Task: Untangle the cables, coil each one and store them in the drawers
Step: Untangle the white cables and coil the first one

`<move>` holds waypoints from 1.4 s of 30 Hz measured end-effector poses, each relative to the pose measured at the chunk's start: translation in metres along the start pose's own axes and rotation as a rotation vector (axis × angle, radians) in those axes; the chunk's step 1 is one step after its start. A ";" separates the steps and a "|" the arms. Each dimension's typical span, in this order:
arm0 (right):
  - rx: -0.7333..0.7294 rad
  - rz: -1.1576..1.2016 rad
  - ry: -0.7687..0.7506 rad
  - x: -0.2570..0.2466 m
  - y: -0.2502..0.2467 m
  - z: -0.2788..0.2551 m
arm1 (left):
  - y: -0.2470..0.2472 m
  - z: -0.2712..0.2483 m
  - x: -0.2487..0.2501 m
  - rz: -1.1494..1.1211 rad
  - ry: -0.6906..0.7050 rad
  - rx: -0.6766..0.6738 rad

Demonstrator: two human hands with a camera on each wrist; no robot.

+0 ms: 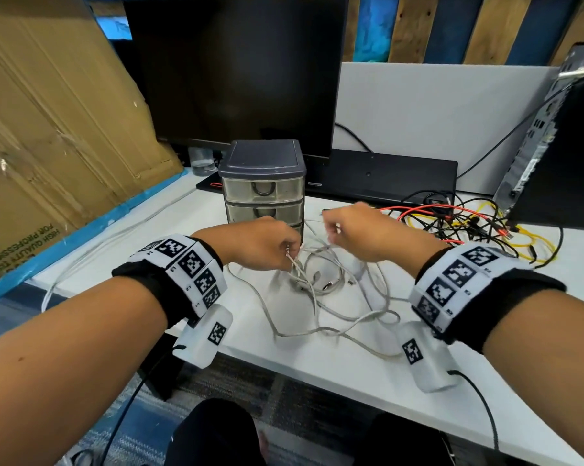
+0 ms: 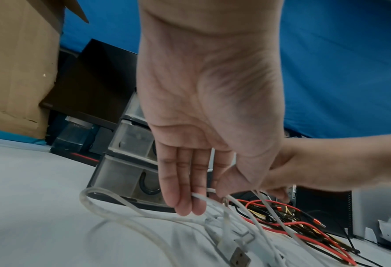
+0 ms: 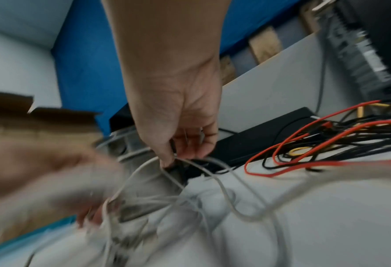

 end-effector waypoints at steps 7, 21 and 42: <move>0.542 0.210 0.349 0.087 -0.096 0.000 | -0.004 0.004 -0.006 -0.022 -0.028 -0.010; 0.029 -0.240 0.398 0.107 -0.045 -0.052 | -0.001 -0.004 0.052 -0.024 0.124 -0.021; 0.053 0.731 0.239 -0.001 -0.026 -0.045 | -0.080 0.004 0.049 -0.016 -0.044 0.555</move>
Point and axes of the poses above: each hand's wrist, its own z-axis towards the middle knuckle, its own y-axis out of the palm, x = y × z, the point moved 10 cm from there along z, towards the middle knuckle, and after that the axes turned 15 degrees about x, right-handed, at the moved point
